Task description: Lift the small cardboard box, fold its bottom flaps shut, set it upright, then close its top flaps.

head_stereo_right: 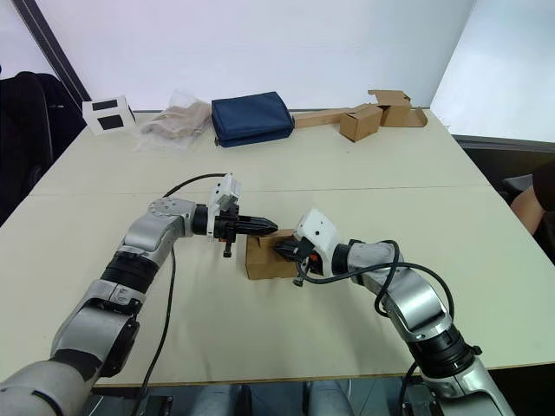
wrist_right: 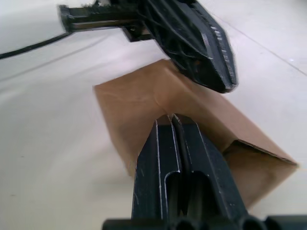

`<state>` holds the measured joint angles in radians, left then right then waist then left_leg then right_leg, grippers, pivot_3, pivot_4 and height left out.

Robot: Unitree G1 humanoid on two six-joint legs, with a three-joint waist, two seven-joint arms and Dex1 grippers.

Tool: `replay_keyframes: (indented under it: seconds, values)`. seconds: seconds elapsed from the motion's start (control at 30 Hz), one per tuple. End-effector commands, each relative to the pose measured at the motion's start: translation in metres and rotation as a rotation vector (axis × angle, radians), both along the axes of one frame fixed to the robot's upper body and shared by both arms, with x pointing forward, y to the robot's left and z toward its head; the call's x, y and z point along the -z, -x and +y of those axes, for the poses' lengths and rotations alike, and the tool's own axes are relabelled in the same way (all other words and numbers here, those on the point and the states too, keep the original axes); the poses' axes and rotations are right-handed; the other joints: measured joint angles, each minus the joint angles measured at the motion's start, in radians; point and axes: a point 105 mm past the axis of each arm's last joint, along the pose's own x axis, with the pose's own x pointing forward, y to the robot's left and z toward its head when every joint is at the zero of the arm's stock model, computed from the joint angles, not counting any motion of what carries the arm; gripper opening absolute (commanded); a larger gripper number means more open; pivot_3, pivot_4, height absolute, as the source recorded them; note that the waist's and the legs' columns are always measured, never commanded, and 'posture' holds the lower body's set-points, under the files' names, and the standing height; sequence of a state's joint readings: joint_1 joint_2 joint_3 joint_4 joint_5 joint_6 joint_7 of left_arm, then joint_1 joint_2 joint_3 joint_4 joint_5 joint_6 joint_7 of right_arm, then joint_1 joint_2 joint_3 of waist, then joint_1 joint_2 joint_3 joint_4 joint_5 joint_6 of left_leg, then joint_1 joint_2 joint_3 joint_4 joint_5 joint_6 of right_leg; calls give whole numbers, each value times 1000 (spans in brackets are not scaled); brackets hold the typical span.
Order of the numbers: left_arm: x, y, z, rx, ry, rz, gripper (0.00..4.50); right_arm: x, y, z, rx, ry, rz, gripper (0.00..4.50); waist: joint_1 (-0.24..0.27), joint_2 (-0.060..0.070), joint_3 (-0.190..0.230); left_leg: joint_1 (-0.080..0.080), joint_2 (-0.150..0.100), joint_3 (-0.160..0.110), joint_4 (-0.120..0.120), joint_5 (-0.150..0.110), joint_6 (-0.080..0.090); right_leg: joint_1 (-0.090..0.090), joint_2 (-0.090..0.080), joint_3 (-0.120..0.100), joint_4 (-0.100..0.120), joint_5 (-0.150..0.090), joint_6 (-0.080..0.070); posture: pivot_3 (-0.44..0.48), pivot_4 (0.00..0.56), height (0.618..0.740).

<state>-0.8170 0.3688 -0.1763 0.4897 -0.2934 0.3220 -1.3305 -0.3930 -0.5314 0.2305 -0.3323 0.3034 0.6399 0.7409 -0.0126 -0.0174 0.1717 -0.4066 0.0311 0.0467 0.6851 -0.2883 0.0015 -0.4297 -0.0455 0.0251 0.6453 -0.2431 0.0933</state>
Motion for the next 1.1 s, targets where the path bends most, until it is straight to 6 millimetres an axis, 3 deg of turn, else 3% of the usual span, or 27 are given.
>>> replay_keyframes:
  seconds: [0.03,0.43,0.53,0.63,0.73,1.1]
  values:
    - [-15,-1,-2,4,35,-49,92,-4,-4,0,3,12,-32,0,0,0,0,0,0,0,0,0,0,0,0,0,0,0,0,0,150,740]
    - [-2,2,0,19,-30,-79,92,-16,2,-4,-26,-34,-27,0,0,0,0,0,0,0,0,0,0,0,0,0,0,0,0,0,150,740]
    - [16,5,4,16,-102,-97,92,-52,10,-4,-55,-187,-44,0,1,0,0,0,0,0,0,0,0,0,0,0,0,0,0,0,150,740]
    - [22,9,6,20,-110,-87,92,-72,12,-7,-50,-266,-54,0,0,0,0,0,0,-1,0,0,0,0,0,0,0,0,0,0,150,740]
    - [13,8,6,14,-85,-94,92,-78,11,-9,-37,-279,-64,0,0,0,0,1,1,-1,0,0,0,1,0,0,0,0,0,0,150,740]
    - [-49,9,2,-48,106,-97,92,-79,-1,-3,-48,-235,-92,0,-2,0,0,0,0,-1,0,0,0,0,0,0,0,0,0,0,150,740]
